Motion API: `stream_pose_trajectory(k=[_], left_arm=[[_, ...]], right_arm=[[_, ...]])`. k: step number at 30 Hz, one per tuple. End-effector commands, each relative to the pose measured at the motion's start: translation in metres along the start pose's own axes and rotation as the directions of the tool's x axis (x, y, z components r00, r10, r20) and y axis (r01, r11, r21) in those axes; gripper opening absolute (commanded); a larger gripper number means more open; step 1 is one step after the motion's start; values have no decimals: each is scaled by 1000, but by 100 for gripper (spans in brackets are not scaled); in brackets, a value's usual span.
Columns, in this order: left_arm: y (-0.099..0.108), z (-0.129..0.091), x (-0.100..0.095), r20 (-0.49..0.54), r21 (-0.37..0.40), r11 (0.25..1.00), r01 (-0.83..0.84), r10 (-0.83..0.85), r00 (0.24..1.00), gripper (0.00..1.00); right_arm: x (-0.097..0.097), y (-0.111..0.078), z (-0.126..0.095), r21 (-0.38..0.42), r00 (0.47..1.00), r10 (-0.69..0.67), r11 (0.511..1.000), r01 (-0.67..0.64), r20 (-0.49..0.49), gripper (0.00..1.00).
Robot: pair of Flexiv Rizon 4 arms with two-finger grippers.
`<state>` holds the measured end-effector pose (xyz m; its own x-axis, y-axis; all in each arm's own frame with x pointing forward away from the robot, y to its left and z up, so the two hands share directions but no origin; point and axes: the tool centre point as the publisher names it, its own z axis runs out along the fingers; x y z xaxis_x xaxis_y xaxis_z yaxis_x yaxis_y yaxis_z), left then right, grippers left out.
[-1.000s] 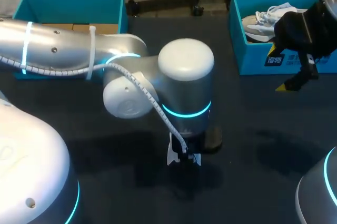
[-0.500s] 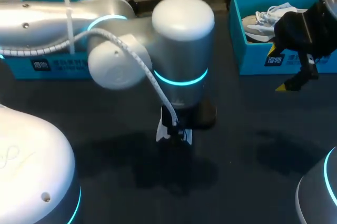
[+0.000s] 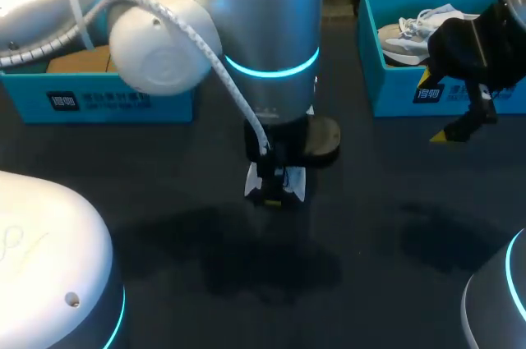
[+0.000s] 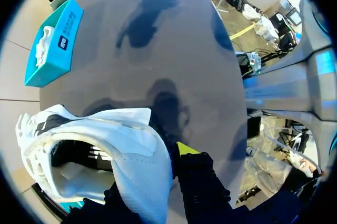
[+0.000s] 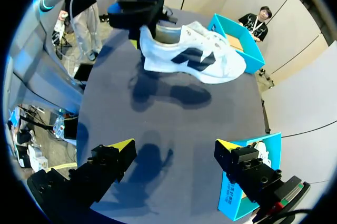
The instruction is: Take the shoe out of the shoebox, open the shoe tongue, remove and reinsert the insole, then place the shoe into the shoebox
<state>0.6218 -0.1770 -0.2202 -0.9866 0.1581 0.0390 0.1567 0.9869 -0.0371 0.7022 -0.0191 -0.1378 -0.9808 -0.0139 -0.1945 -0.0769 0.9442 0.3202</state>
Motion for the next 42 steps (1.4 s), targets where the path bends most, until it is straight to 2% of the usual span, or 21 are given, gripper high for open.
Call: stream_pose_trajectory(k=[1,9,15,23,27,33,42], left_arm=[[12,-23,6,25,20,999,-26,25,999,0],[36,-29,6,61,14,990,-142,141,988,0],[76,-28,0,43,-5,983,-181,181,982,0],[148,-26,-25,38,-35,994,-104,105,994,0],[178,-28,-32,30,-18,997,-74,74,997,0],[211,-27,-41,33,-36,998,-50,51,998,0],[278,-19,-69,0,-40,999,32,-32,1000,0]], right_arm=[[-2,1,1,3,1000,1,1000,-1,-4,100],[-2,1,1,3,1000,1,1000,-1,-4,100],[-2,1,1,3,1000,1,1000,-1,-4,100],[-2,1,1,3,1000,1,1000,-1,-4,100],[-2,1,1,3,1000,1,1000,-1,-4,100],[-2,1,1,3,1000,1,1000,-1,-4,100],[-2,1,1,3,1000,1,1000,-1,-4,100]])
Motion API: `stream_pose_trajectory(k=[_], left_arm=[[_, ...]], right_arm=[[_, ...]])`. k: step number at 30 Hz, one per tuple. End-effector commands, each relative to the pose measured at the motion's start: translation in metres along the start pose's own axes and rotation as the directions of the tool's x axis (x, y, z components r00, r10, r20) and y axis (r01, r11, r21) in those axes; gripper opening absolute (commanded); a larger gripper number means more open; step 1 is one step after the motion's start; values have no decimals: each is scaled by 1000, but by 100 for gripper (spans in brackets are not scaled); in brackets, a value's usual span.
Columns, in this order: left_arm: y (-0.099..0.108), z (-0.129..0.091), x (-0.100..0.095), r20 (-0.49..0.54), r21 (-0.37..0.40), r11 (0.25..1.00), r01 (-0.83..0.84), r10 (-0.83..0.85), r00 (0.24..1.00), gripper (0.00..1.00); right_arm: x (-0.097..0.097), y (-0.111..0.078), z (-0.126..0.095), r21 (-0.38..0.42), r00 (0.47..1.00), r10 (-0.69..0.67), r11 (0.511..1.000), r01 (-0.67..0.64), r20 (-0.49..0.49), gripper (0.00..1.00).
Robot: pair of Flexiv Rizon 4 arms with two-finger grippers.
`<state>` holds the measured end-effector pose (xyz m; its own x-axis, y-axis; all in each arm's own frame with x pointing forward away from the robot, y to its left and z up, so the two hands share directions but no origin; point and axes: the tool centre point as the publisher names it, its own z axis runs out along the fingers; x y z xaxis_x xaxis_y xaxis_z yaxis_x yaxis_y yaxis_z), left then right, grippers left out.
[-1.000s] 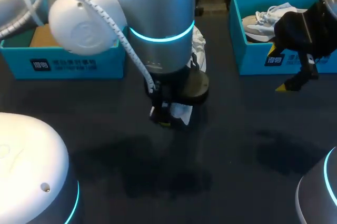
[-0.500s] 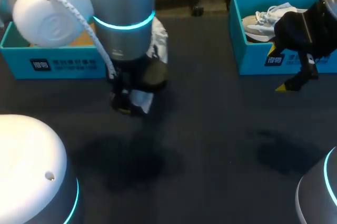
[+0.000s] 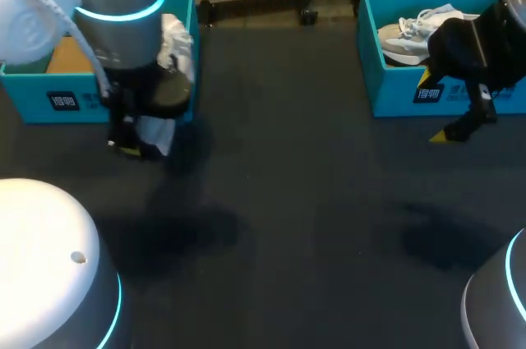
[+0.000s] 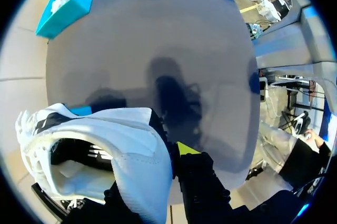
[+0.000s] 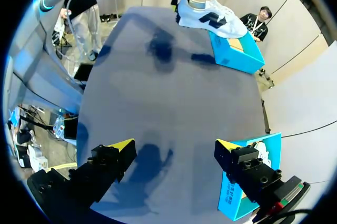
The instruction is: Take the shoe out of the shoebox, open the shoe tongue, remove and reinsert the insole, then place the shoe into the shoebox
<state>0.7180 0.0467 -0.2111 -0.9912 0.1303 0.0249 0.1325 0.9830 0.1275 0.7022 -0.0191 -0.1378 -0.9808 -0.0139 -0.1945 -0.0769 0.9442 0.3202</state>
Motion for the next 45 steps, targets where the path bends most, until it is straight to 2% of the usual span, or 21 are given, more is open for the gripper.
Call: stream_pose_trajectory(k=[1,4,5,9,16,21,30,45], left_arm=[[49,10,-15,-22,122,992,25,-22,1000,0],[60,14,-20,-32,125,991,56,-53,998,0],[72,15,-24,-30,126,989,83,-80,996,0],[90,15,-31,-38,136,985,110,-106,994,0],[128,21,-58,-68,93,981,172,-166,984,0],[143,23,-76,-63,48,988,149,-146,987,0],[165,20,-109,-57,25,992,124,-122,991,0],[165,20,-109,-57,25,992,124,-122,991,0]], right_arm=[[-2,1,1,3,1000,1,1000,-1,-4,100],[-2,1,1,3,1000,1,1000,-1,-4,100],[-2,1,1,3,1000,1,1000,-1,-4,100],[-2,1,1,3,1000,1,1000,-1,-4,100],[-2,1,1,3,1000,1,1000,-1,-4,100],[-2,1,1,3,1000,1,1000,-1,-4,100],[-2,1,1,3,1000,1,1000,-1,-4,100],[-2,1,1,3,1000,1,1000,-1,-4,100]])
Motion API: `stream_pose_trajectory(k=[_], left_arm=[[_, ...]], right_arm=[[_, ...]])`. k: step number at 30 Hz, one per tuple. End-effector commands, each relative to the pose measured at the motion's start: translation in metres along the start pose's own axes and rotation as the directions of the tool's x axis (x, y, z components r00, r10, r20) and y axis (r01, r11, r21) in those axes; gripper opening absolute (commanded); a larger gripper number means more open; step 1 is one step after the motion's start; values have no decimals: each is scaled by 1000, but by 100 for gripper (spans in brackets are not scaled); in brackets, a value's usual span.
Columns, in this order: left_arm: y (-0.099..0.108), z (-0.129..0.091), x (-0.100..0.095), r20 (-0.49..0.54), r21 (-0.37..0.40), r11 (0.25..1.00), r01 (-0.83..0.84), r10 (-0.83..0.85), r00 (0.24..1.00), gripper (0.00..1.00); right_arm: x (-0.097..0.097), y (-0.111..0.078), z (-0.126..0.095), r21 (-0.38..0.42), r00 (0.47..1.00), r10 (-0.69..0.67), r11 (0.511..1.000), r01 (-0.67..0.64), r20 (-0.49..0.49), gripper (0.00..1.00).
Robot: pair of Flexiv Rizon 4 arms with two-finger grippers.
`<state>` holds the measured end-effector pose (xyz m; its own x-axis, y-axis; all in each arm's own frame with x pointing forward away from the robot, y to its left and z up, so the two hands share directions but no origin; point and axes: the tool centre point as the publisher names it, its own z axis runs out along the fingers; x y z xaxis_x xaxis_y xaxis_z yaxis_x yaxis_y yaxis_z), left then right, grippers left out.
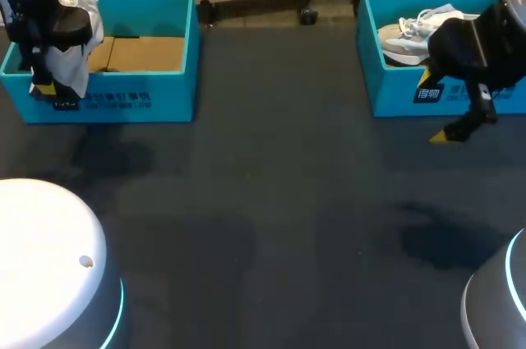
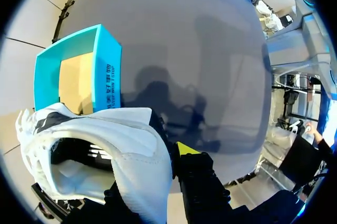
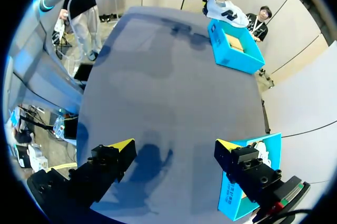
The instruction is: Take the shoe out of the shoebox, open the shoe tongue, remove and reinsert the insole, then place the shoe into the shoebox
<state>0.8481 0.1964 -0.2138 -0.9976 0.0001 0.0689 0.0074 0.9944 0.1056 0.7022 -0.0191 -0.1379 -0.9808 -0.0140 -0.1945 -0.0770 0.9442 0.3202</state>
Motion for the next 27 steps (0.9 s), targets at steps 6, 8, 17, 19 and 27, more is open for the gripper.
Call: stream_pose_trajectory(k=[6,8,17,19,27], left_arm=[[1,-1,1,3,1,1000,-1,1,1000,0],[1,0,2,6,-10,1000,-6,6,1000,0],[42,-1,-16,13,-14,1000,12,-12,1000,0],[51,-1,-23,22,-30,999,30,-29,999,0],[81,1,-58,-10,-30,999,24,-25,1000,0]], right_arm=[[-2,1,1,3,1000,1,1000,-1,-4,100],[-2,1,1,3,1000,1,1000,-1,-4,100],[-2,1,1,3,1000,1,1000,-1,-4,100],[-2,1,1,3,1000,1,1000,-1,-4,100],[-2,1,1,3,1000,1,1000,-1,-4,100]])
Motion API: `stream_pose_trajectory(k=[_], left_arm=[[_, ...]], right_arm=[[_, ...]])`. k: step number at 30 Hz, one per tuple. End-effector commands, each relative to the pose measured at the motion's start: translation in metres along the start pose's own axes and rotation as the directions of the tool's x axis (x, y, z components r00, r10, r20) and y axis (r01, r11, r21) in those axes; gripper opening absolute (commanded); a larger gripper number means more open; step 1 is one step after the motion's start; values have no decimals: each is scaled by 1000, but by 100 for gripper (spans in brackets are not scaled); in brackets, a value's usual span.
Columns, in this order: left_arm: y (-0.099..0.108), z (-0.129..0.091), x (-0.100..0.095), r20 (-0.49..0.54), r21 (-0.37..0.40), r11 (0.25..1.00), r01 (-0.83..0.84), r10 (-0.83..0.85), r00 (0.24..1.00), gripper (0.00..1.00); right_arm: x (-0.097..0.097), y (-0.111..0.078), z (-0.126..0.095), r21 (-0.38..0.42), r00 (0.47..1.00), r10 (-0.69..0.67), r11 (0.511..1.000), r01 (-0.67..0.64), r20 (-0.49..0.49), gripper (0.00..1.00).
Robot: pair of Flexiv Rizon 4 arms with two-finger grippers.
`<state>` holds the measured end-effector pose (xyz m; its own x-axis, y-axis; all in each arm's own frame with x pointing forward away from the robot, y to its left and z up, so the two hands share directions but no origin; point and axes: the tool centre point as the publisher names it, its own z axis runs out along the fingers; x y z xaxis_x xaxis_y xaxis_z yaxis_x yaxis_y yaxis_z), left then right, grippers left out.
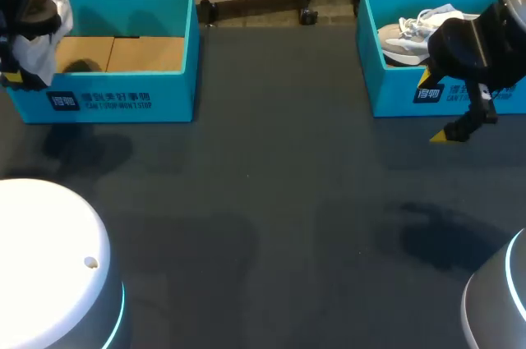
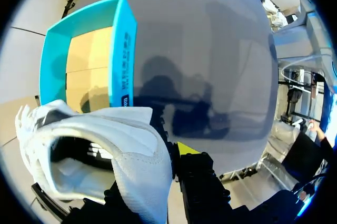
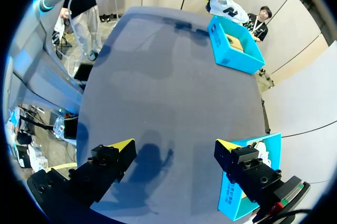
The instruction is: Take the shoe out of the shoebox, open the shoe tongue, remove and reinsert the insole, then place the shoe into the shoebox
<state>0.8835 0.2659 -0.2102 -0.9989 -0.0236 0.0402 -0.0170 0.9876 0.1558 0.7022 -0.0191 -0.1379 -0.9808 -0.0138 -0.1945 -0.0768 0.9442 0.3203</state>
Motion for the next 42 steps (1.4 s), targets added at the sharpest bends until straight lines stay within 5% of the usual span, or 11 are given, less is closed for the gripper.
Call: stream_pose_trajectory(k=[1,12,22,32,42], left_arm=[[13,2,-28,-40,34,999,-7,9,999,0],[36,10,-78,-33,47,999,13,-11,999,0],[30,11,-92,-4,0,981,-193,193,981,0],[52,0,-102,103,44,822,-568,561,821,0],[53,-3,-114,-39,-37,569,-821,820,570,0]], right_arm=[[-2,1,1,3,1000,1,1000,-1,-4,100],[-2,1,1,3,1000,1,1000,-1,-4,100],[-2,1,1,3,1000,1,1000,-1,-4,100],[-2,1,1,3,1000,1,1000,-1,-4,100],[-2,1,1,3,1000,1,1000,-1,-4,100]])
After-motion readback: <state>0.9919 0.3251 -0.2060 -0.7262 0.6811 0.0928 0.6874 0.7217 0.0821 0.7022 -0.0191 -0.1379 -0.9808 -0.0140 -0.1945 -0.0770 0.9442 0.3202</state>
